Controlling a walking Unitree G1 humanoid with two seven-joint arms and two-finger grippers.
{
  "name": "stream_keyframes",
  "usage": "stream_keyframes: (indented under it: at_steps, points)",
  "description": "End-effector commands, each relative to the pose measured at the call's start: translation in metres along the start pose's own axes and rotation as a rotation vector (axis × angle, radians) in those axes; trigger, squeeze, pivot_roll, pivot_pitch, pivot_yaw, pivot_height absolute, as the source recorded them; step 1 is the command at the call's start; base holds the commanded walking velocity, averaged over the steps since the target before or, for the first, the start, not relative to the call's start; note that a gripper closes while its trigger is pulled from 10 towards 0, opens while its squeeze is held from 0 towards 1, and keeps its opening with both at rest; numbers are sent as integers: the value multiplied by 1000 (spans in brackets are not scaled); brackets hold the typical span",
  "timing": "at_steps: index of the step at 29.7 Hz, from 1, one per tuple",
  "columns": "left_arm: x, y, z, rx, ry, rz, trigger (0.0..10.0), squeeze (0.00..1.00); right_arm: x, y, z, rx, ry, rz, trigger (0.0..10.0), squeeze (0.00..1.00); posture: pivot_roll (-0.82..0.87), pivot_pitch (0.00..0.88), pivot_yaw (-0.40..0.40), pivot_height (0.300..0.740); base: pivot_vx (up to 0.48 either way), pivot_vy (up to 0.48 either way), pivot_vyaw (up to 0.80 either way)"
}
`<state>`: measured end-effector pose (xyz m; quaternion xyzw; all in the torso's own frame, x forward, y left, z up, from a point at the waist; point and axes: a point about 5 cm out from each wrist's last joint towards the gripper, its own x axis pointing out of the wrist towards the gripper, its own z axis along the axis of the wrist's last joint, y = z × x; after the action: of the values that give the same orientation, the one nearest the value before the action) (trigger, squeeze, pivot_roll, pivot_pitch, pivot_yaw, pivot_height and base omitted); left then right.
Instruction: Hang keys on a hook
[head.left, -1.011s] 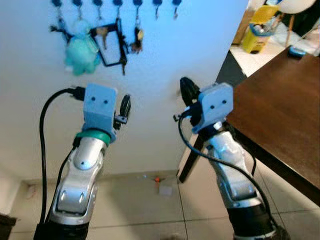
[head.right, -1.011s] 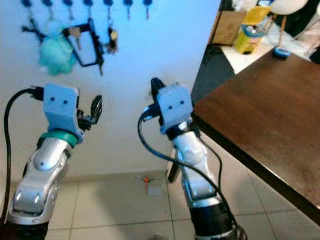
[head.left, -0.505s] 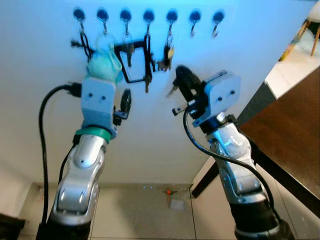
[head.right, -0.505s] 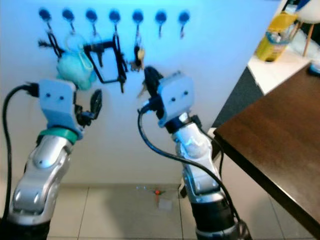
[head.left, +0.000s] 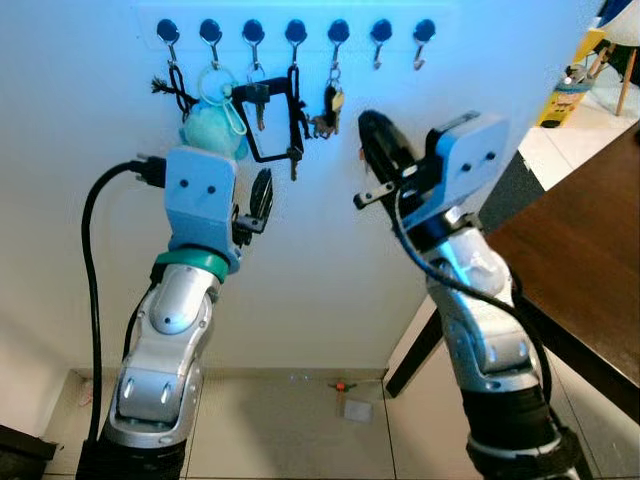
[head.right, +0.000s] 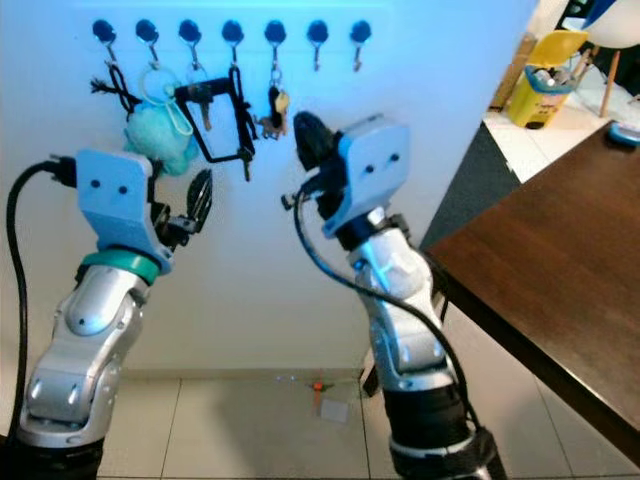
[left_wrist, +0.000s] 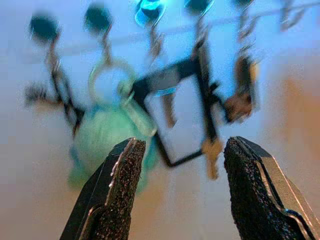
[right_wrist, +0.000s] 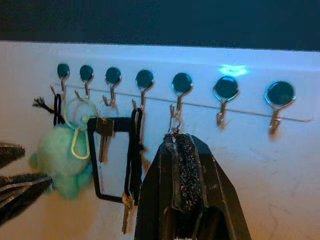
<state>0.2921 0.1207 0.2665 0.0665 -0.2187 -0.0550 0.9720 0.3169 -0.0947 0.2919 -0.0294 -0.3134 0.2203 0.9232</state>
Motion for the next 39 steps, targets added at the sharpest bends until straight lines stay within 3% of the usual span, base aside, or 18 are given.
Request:
stream_keyframes:
  at_steps: [1,8,15,22,33,39]
  points:
    - [0,-1,6,-1,-15,-35,10000,0,5,-2,-3,19,24,-18,10000,0,-81,75,100,740,0,0,0]
    - [5,0,30,11,-74,-135,10000,0,22,-10,-11,26,62,-73,10000,0,-60,89,107,740,0,0,0]
    - [5,-1,40,2,-109,-173,10000,0,34,-14,-10,1,57,-77,10000,0,-50,95,110,740,0,0,0]
    - [-5,-9,55,-57,-145,-265,10000,0,54,-18,6,-33,-9,-49,10000,0,-27,108,101,740,0,0,0]
    - [-4,-11,56,-62,-135,-277,10000,0,60,-17,12,-22,-40,-41,10000,0,-34,109,105,740,0,0,0]
    - [-3,-11,55,-68,-123,-281,10000,0,52,-13,9,-4,-36,-22,10000,0,-40,110,104,740,0,0,0]
